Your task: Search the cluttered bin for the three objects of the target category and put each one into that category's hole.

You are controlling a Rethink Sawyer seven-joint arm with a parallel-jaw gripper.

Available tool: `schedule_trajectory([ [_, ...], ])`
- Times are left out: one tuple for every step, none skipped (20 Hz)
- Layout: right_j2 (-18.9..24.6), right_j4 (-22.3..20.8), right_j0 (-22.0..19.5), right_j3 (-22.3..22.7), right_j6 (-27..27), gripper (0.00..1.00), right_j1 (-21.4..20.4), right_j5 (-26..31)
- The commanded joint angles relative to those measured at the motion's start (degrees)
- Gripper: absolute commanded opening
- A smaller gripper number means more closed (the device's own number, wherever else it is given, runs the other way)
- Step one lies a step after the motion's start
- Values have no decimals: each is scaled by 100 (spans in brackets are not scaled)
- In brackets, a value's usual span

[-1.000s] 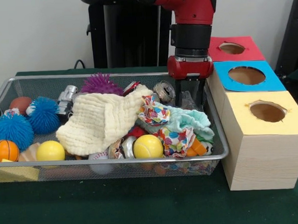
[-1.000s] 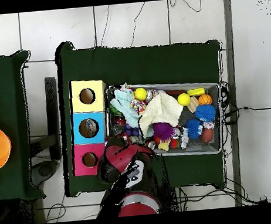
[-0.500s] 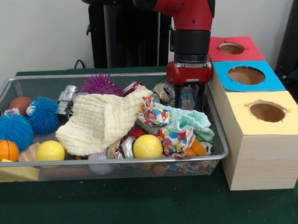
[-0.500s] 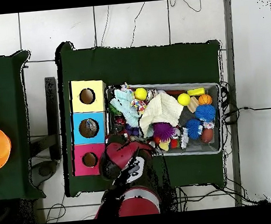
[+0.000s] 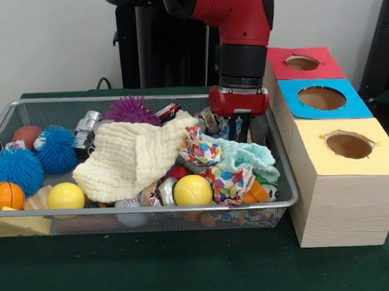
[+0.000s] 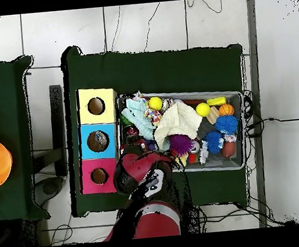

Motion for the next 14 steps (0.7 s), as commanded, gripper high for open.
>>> schedule_trajectory([
  [517, -98, -137, -198, 407, 0, 579, 370],
  [523, -97, -142, -201, 402, 0, 571, 398],
  [528, -95, -148, -203, 397, 0, 563, 426],
  [549, -92, -169, -210, 395, 0, 550, 446],
  [626, -91, -232, -149, 393, 0, 408, 526],
  [703, -89, -296, -89, 390, 0, 267, 606],
  [780, -88, -359, -28, 388, 0, 126, 687],
  [856, -71, -392, 53, 358, 0, -77, 844],
  [918, -45, -410, 108, 306, 0, -291, 1035],
  [992, 3, -437, 163, 232, 0, -512, 1292],
  [1052, 62, -465, 203, 174, 0, -689, 1520],
  [1090, 110, -482, 251, 141, 0, -831, 1695],
  [1146, 146, -516, 294, 132, 0, -929, 1822],
  [1201, 181, -550, 338, 122, 0, -1026, 1948],
])
